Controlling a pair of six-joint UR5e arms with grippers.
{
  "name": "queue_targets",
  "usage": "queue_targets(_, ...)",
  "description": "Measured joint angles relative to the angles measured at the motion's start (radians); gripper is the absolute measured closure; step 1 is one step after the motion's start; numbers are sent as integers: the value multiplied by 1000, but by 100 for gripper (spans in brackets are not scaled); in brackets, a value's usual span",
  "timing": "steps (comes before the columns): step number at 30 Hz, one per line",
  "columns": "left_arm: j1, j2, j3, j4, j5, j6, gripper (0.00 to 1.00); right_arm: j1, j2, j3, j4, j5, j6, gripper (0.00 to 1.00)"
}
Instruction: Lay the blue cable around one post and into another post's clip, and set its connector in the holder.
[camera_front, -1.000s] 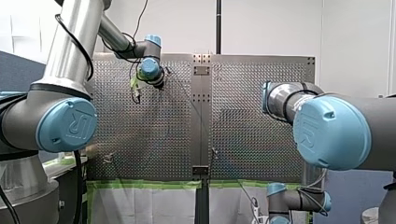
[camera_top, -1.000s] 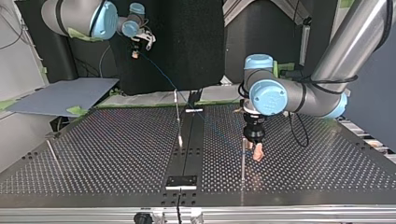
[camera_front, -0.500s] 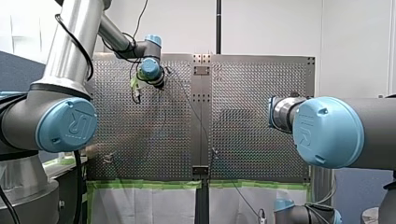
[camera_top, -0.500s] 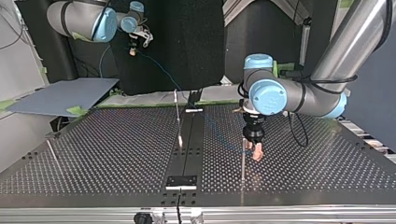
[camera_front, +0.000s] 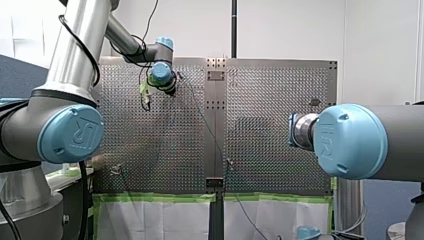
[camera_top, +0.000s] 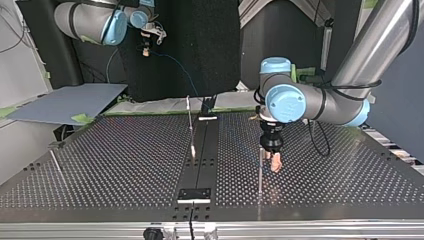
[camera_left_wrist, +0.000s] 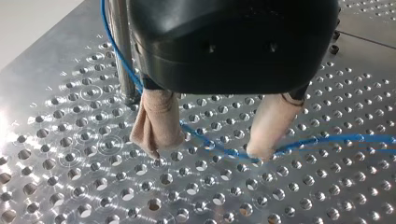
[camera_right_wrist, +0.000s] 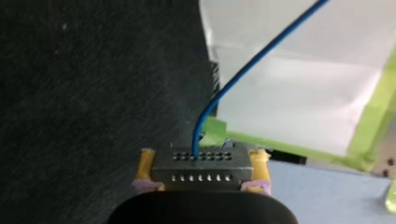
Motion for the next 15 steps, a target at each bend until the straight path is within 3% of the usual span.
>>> queue_targets(6,0,0,0,1,-6,2,0,7,-46,34,-15,-45,20,100)
queue_targets(15,-1,0,0,1,-8,4,0,27,-131,46,56,-58,50,100)
